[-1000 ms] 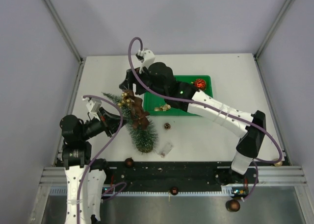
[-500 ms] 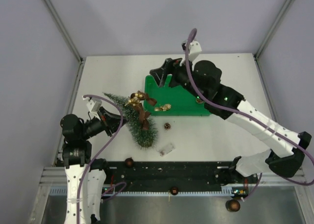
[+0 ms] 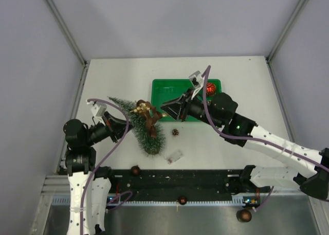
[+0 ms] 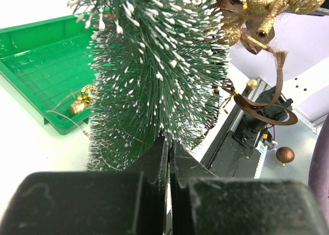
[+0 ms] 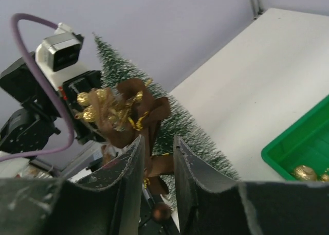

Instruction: Decorate the small christmas tree

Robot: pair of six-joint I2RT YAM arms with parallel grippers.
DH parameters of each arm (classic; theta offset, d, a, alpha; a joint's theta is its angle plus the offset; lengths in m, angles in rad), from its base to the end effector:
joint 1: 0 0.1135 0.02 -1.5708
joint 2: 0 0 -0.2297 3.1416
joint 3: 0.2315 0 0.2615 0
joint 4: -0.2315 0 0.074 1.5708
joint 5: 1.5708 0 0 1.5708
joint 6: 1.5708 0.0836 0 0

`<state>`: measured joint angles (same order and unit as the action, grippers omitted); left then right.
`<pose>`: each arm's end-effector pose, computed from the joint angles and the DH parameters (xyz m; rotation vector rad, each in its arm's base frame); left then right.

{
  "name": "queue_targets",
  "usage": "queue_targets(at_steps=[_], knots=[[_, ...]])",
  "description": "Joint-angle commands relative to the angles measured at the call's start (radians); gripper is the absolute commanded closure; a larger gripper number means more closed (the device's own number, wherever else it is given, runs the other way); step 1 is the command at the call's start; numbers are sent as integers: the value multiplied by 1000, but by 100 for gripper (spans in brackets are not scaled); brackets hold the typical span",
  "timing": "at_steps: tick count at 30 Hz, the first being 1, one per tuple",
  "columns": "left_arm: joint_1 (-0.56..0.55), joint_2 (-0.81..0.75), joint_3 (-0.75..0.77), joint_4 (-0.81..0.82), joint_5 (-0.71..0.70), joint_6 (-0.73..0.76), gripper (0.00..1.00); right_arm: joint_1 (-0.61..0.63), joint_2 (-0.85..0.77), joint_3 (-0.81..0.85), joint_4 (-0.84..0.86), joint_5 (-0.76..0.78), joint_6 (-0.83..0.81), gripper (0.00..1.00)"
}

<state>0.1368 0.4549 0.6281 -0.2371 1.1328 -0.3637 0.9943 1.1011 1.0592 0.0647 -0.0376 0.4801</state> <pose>0.1721 -0.0527 0.3104 0.4854 1.6410 -1.0846 0.1774 0.2787 0.3712 -0.4571 1.6120 1.1754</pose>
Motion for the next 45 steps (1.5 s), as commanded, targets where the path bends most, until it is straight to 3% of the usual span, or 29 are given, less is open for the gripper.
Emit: queue_targets(at_steps=[1, 8, 25, 31, 37, 45], knots=[[1, 8, 1, 44, -1, 20, 100, 38, 17, 15, 188, -113, 9, 74], [1, 15, 2, 56, 4, 12, 100, 66, 166, 120, 245, -197, 34, 80], [1, 5, 10, 62, 31, 11, 100, 67, 373, 282, 299, -24, 80, 79], [1, 7, 9, 71, 38, 3, 100, 78, 398, 268, 308, 28, 104, 75], [1, 7, 8, 104, 54, -18, 100, 118, 425, 252, 288, 186, 101, 62], [1, -2, 13, 104, 70, -26, 100, 118, 425, 237, 209, 378, 120, 55]])
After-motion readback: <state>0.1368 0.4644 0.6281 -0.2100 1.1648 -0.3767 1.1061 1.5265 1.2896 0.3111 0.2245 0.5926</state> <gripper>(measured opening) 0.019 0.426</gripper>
